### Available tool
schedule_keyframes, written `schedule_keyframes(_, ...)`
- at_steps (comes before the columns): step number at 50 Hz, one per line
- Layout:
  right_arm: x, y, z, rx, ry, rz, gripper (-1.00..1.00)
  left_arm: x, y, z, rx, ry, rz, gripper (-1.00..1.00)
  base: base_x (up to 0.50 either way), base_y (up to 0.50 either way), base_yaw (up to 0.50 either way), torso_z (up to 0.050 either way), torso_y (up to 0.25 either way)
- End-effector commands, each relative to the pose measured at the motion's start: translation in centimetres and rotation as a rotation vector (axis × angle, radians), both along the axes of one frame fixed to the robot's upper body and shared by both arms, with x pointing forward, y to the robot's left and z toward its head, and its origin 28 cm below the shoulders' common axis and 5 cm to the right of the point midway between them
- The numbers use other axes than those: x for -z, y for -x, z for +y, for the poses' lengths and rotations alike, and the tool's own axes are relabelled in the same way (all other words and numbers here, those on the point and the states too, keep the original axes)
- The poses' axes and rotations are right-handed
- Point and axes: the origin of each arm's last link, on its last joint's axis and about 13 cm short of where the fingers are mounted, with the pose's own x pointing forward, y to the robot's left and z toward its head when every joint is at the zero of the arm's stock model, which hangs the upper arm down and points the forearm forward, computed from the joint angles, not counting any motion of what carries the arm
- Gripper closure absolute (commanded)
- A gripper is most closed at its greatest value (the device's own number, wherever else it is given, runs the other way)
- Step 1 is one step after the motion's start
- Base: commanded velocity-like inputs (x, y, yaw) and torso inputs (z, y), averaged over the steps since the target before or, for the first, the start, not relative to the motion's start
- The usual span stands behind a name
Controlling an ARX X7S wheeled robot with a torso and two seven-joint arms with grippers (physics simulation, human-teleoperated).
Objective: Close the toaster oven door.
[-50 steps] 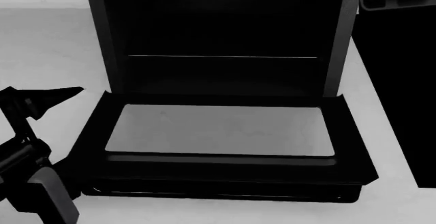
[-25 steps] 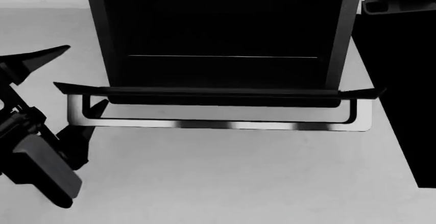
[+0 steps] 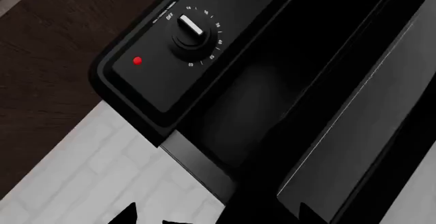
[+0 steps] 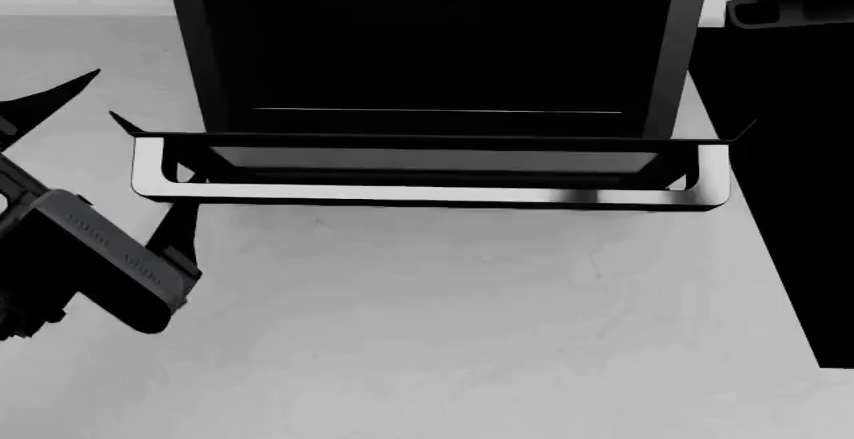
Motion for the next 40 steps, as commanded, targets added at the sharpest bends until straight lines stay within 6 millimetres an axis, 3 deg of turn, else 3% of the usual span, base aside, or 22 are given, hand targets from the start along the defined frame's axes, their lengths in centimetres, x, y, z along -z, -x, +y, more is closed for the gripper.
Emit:
schedule_keyframes(1, 0.2, 0.2, -0.2, 0.003, -0.009, -0.003, -1.0, -1.4, 1.4, -2.8, -0.02, 0.22, 0.059, -1.0, 0.0, 0.0, 0.0, 0.0, 0.0)
schedule_keyframes(14, 0.0, 0.7, -0.3, 0.003, -0.015, -0.012, -1.0, -2.2, 1.7, -4.6, -0.065, 0.387, 0.092, -1.0, 0.0, 0.0, 0.0, 0.002, 0.003)
schedule_keyframes(25, 0.0, 0.7, -0.3, 0.001, -0.019, -0.016, -1.0, -2.4, -0.4, -5.7, -0.101, 0.503, 0.114, -1.0, 0.0, 0.0, 0.0, 0.001, 0.004)
schedule_keyframes(40, -0.1, 0.9, -0.4, 0.004, -0.022, -0.02, -1.0, -3.7, -1.5, -6.7, -0.137, 0.608, 0.185, -1.0, 0.0, 0.0, 0.0, 0.001, 0.002)
